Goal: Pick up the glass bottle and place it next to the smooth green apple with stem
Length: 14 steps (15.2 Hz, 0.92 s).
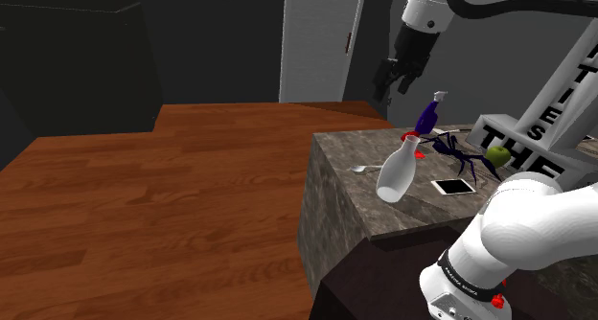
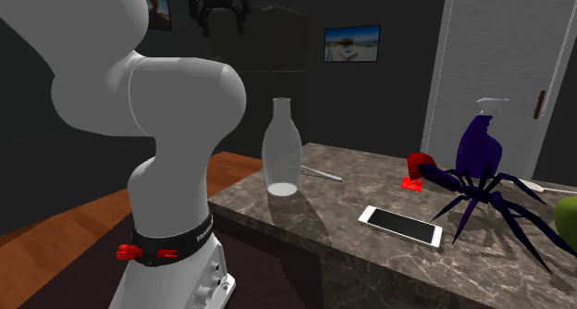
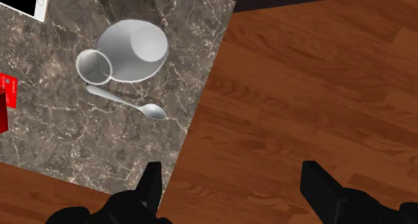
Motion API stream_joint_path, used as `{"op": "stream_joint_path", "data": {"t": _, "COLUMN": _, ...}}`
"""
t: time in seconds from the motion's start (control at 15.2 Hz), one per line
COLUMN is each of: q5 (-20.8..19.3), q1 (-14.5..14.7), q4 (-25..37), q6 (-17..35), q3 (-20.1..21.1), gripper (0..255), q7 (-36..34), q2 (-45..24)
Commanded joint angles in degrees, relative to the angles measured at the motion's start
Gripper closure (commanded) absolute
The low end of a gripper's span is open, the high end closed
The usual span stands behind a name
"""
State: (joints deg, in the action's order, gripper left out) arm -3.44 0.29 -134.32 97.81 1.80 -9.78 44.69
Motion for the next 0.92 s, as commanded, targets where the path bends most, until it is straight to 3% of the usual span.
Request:
{"op": "stream_joint_path", "data": {"t": 0.0, "q5": 0.0, "q1": 0.0, "q4": 0.0, "q6": 0.0, "q3": 0.0, "gripper": 0, "q7": 0.0, "q2": 0.0}}
{"op": "stream_joint_path", "data": {"t": 0.86, "q5": -7.6, "q1": -7.3, "q4": -20.2, "q6": 10.2, "q3": -13.8, "gripper": 0, "q7": 9.9, "q2": 9.3}}
